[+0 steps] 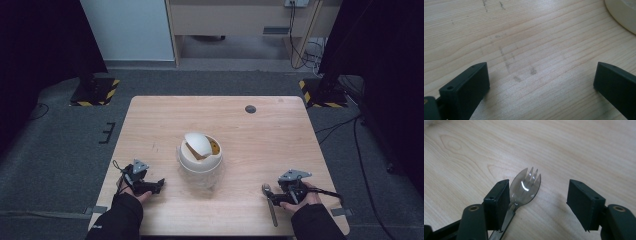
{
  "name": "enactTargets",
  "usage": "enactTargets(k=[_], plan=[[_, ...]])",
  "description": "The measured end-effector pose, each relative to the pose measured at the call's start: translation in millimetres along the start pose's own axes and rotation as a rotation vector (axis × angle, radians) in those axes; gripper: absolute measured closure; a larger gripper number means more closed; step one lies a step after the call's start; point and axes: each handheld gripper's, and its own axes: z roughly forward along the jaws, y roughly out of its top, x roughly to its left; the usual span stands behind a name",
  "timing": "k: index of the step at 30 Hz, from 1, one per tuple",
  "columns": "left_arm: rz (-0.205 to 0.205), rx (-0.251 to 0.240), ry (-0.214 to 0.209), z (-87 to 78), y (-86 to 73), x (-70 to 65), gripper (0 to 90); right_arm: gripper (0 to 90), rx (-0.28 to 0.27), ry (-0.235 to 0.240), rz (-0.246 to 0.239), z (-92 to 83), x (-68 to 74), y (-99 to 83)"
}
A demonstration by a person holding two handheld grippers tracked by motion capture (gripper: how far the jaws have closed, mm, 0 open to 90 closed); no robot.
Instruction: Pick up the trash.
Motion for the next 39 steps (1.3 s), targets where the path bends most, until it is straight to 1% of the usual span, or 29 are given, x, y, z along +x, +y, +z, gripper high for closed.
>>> enactTargets(k=[3,7,8,10,13,17,18,19,20,21,22,25,27,29,31,32,33,34,35,36,39], plan=[[0.000,0.000,0.000,0.0,0.0,0.0,0.0,38.6,0.020,0.011,0.007,1.4,2.8,-0.7],[0.000,0.000,0.000,0.0,0.0,0.0,0.0,42.4,0.049,0.012,-0.019,4.2,6.6,-0.4],[0.000,0.000,0.000,0.0,0.0,0.0,0.0,43.3,0.060,0.017,-0.015,5.6,7.8,-0.7],[0.000,0.000,0.000,0.0,0.1,0.0,0.0,46.3,0.071,0.018,-0.022,7.1,9.4,-1.5],[0.000,0.000,0.000,0.0,0.0,0.0,0.0,54.9,0.071,0.012,-0.010,6.8,9.3,-0.9],[0.000,0.002,0.000,0.0,0.2,0.0,0.0,69.1,0.085,-0.018,-0.009,6.7,5.6,1.7],[0.000,0.002,0.000,0.0,0.2,0.0,0.0,69.1,0.085,-0.018,-0.009,6.7,5.6,1.7],[0.001,0.004,-0.002,-0.1,0.5,0.2,0.0,75.2,0.087,-0.022,-0.013,7.7,3.6,3.5],[0.002,0.008,-0.004,-0.3,1.0,0.5,0.0,77.7,0.088,-0.024,-0.013,8.2,3.0,4.2],[0.002,0.008,-0.004,-0.3,1.0,0.5,0.4,77.7,0.088,-0.024,-0.013,8.2,3.0,4.2],[0.002,0.008,-0.005,-0.5,1.2,0.7,1.9,79.8,0.084,-0.012,-0.010,9.9,1.3,5.9],[-0.005,0.021,-0.015,-2.8,3.6,1.8,6.3,80.0,0.079,-0.002,0.003,10.8,-1.5,7.1],[-0.021,0.030,-0.025,-4.7,5.6,2.4,8.9,80.1,0.071,0.002,0.017,10.6,-5.7,7.4],[-0.029,0.035,-0.031,-5.7,6.6,2.2,11.4,80.1,0.045,0.016,0.040,8.9,-8.3,8.7],[-0.033,0.043,-0.039,-7.2,8.0,1.7,14.9,80.1,0.007,0.032,0.060,6.4,-10.3,11.0],[-0.035,0.044,-0.043,-7.9,8.7,1.0,16.1,80.0,-0.014,0.035,0.063,5.1,-11.0,12.4],[-0.035,0.044,-0.043,-7.9,8.7,1.0,16.2,80.0,-0.014,0.035,0.063,5.1,-11.0,12.4],[-0.031,0.032,-0.048,-10.1,10.7,-0.8,16.6,80.0,-0.062,0.032,0.066,1.5,-12.6,15.6],[-0.031,0.032,-0.048,-10.1,10.7,-0.8,16.9,80.0,-0.062,0.032,0.066,1.5,-12.6,15.6],[-0.028,0.005,-0.051,-13.7,13.8,-2.7,17.1,80.1,-0.125,0.041,0.089,-2.6,-15.1,19.0],[-0.027,-0.040,-0.058,-18.3,17.7,-4.3,18.3,80.0,-0.218,0.049,0.120,-9.5,-19.4,22.8]])
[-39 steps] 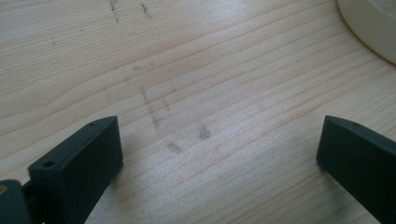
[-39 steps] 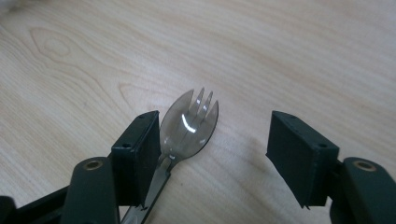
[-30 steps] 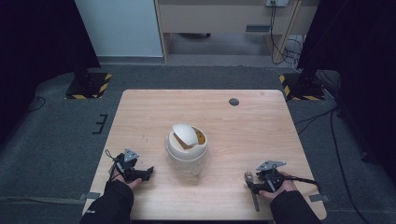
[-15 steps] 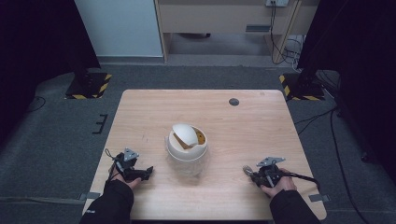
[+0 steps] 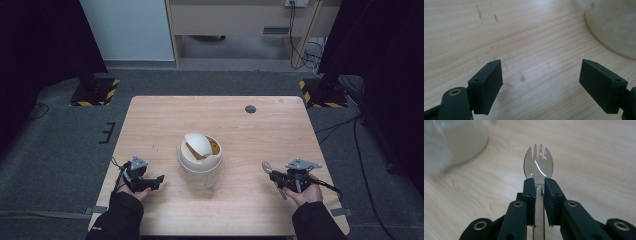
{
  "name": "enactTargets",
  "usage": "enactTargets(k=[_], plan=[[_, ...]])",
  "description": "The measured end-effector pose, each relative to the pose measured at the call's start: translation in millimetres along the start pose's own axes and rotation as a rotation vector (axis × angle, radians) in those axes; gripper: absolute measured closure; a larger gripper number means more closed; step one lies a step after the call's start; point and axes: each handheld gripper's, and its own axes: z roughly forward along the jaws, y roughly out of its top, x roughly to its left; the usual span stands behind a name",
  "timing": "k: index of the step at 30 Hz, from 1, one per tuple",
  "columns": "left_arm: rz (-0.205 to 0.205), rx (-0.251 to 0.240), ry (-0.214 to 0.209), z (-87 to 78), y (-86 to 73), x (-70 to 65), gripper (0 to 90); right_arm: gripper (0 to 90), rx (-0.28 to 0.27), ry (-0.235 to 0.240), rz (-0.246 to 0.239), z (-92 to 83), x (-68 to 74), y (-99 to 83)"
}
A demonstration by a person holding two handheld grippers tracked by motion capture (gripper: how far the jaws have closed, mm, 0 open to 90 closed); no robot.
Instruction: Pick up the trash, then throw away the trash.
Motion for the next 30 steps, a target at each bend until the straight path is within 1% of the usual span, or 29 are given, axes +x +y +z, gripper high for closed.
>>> enactTargets(k=[5,9,10,12,13,14,15,17,19,22,23,24,27,28,29,30], plan=[[-0.011,-0.075,-0.015,-8.6,6.8,-5.1,20.0,80.1,-0.138,0.029,0.033,-10.5,-3.6,7.4],[-0.003,-0.145,-0.011,-19.0,13.4,-10.4,20.9,80.1,-0.229,0.031,0.042,-17.6,-5.3,13.6],[-0.003,-0.162,-0.015,-20.9,14.9,-11.6,20.9,80.1,-0.243,0.029,0.039,-19.1,-6.0,14.8],[-0.007,-0.191,-0.005,-25.8,17.4,-13.4,21.0,80.1,-0.270,0.026,0.033,-21.7,-7.2,16.8],[-0.013,-0.209,-0.013,-27.7,18.5,-14.7,21.0,80.1,-0.289,0.025,0.035,-23.3,-7.9,18.0],[-0.013,-0.209,-0.013,-27.7,18.5,-14.7,21.1,80.1,-0.289,0.025,0.035,-23.3,-7.9,18.0],[-0.015,-0.241,-0.018,-32.2,21.3,-16.1,21.2,80.1,-0.317,0.020,0.034,-25.4,-9.3,20.5],[-0.017,-0.271,-0.019,-36.7,23.9,-17.5,21.2,80.1,-0.341,0.016,0.028,-27.4,-11.3,22.8],[-0.024,-0.314,-0.027,-42.8,26.6,-19.3,21.2,80.1,-0.366,0.010,0.024,-29.0,-12.9,24.9],[-0.031,-0.394,-0.043,-54.3,31.6,-24.1,21.0,80.1,-0.400,0.004,0.019,-31.8,-15.1,27.9],[-0.031,-0.394,-0.043,-54.3,31.6,-24.1,21.0,80.1,-0.400,0.004,0.019,-31.8,-15.1,27.9],[-0.033,-0.430,-0.054,-59.4,35.8,-26.7,21.1,80.1,-0.418,0.004,0.019,-33.7,-16.6,29.9],[-0.039,-0.487,-0.068,-67.5,44.3,-31.3,21.0,80.1,-0.442,0.003,0.013,-36.9,-18.9,34.8],[-0.039,-0.487,-0.068,-67.5,44.3,-31.3,21.0,80.1,-0.455,0.003,0.013,-38.3,-19.1,36.9],[-0.047,-0.521,-0.085,-72.4,49.1,-34.9,21.0,80.1,-0.466,0.004,0.011,-39.6,-19.4,39.2],[-0.047,-0.521,-0.085,-72.4,49.1,-34.9,21.0,80.1,-0.478,0.007,0.013,-40.7,-19.2,41.5]])
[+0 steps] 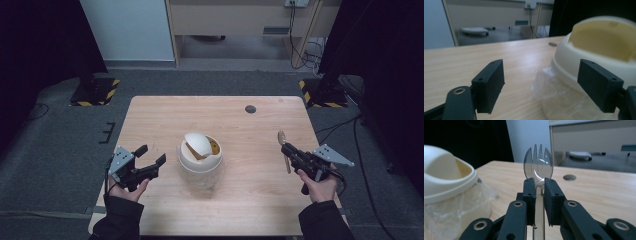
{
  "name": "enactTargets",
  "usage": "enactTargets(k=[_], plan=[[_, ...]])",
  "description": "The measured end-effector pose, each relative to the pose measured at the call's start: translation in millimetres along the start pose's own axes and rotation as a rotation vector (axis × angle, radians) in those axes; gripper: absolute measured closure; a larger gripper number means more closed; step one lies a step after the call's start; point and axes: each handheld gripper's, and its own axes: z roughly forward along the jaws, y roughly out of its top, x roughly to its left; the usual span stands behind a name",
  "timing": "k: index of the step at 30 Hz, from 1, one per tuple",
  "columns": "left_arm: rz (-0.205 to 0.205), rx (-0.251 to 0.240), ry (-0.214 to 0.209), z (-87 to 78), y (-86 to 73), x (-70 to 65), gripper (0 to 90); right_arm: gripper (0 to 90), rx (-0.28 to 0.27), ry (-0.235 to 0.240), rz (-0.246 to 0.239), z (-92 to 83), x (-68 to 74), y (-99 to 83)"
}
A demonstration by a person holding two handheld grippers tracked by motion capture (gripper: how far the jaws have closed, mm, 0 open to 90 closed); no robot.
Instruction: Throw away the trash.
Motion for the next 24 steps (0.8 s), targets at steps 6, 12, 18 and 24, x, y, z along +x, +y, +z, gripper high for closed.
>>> enactTargets(k=[6,12,18,24], plan=[[-0.014,-0.084,-0.043,-2.8,18.4,-13.3,21.9,80.0,-0.053,0.023,-0.008,5.6,2.0,14.5],[-0.006,-0.146,-0.070,-1.8,33.2,-26.0,23.6,80.1,-0.091,0.077,-0.020,10.3,11.2,27.3],[0.006,-0.165,-0.114,10.7,49.1,-45.9,24.9,80.1,-0.098,0.132,-0.052,14.6,22.2,34.7],[0.009,-0.154,-0.178,34.2,63.0,-73.6,25.6,80.1,-0.124,0.182,-0.075,16.5,36.9,42.4]])
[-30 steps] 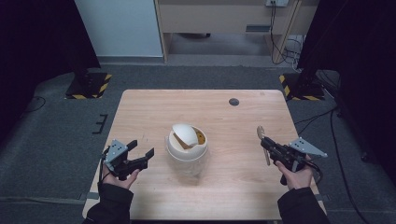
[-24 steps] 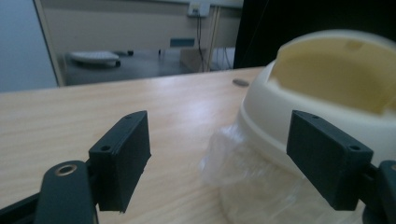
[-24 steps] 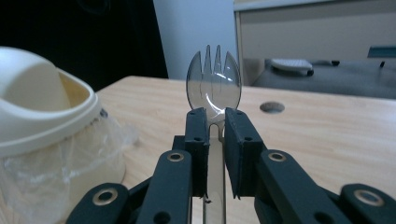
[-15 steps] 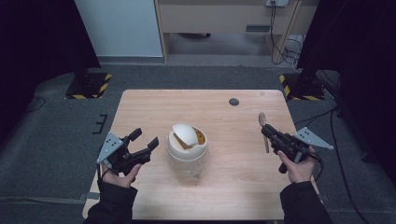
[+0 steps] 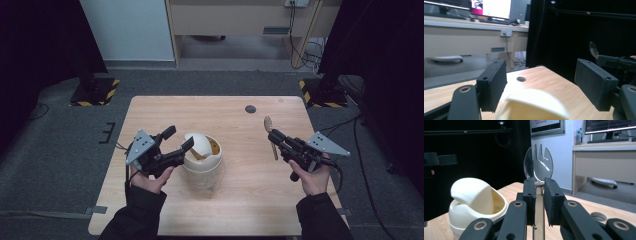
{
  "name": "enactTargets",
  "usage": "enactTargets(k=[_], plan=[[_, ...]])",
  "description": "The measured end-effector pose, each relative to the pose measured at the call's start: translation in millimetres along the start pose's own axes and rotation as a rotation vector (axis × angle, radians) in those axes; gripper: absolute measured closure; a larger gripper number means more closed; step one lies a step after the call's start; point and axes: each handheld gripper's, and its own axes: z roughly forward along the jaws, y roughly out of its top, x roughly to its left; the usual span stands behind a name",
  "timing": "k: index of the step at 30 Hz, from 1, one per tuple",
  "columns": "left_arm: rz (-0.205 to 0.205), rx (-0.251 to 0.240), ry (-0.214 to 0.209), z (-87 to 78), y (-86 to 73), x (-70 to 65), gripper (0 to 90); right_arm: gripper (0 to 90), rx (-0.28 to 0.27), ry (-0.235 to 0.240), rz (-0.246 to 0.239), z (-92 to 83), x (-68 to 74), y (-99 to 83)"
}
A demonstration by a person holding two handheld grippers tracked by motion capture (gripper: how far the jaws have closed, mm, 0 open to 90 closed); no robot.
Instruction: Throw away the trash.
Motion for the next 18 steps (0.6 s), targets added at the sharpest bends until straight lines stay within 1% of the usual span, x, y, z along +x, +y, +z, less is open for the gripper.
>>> enactTargets(k=[1,2,3,4,5,6,7,8,9,10,11,12,13,15,16,18], plan=[[0.000,0.000,0.000,0.0,0.0,0.0,25.8,80.1,-0.002,0.005,-0.005,0.2,0.9,0.2],[-0.008,0.001,-0.020,8.8,1.7,-7.0,25.9,80.1,-0.006,0.009,-0.004,0.3,2.5,0.1],[-0.008,0.001,-0.020,8.8,1.7,-7.0,26.0,80.1,-0.006,0.009,-0.004,0.3,2.5,0.1],[-0.017,0.000,-0.044,19.3,2.6,-15.0,26.0,80.1,-0.006,0.019,-0.005,0.5,5.5,-1.1],[-0.017,0.000,-0.044,19.3,2.6,-15.0,26.0,80.1,-0.006,0.019,-0.005,0.5,5.5,-1.1],[-0.017,0.006,-0.059,27.4,2.8,-21.1,26.0,80.1,-0.002,0.029,-0.013,0.5,7.5,-3.0],[-0.017,0.006,-0.059,27.4,2.8,-21.1,26.1,80.1,-0.002,0.029,-0.013,0.5,7.5,-3.0],[-0.016,0.012,-0.071,36.3,3.0,-27.6,26.3,80.1,0.002,0.038,-0.020,0.8,9.5,-5.3],[-0.016,0.012,-0.071,36.3,3.0,-27.6,26.3,80.1,0.002,0.038,-0.020,0.8,9.5,-5.3],[-0.018,0.014,-0.082,44.1,3.4,-33.3,26.4,80.1,0.015,0.049,-0.031,1.7,11.5,-8.5],[-0.020,0.012,-0.087,47.6,3.4,-35.9,26.7,80.0,0.019,0.053,-0.031,1.9,12.5,-9.3],[-0.020,0.012,-0.087,47.6,3.4,-35.9,26.9,80.1,0.021,0.058,-0.036,2.2,13.2,-10.3],[-0.020,0.017,-0.095,54.2,3.5,-40.7,27.0,80.1,0.023,0.063,-0.037,2.3,14.2,-11.1],[-0.019,0.021,-0.099,57.2,3.4,-43.0,27.9,80.1,0.025,0.068,-0.038,2.4,15.1,-11.7],[-0.018,0.028,-0.107,62.6,2.9,-47.2,28.1,80.1,0.026,0.076,-0.042,1.6,16.9,-12.8],[-0.015,0.035,-0.111,67.2,2.4,-51.3,28.9,80.1,0.027,0.080,-0.046,0.7,17.8,-13.4]])
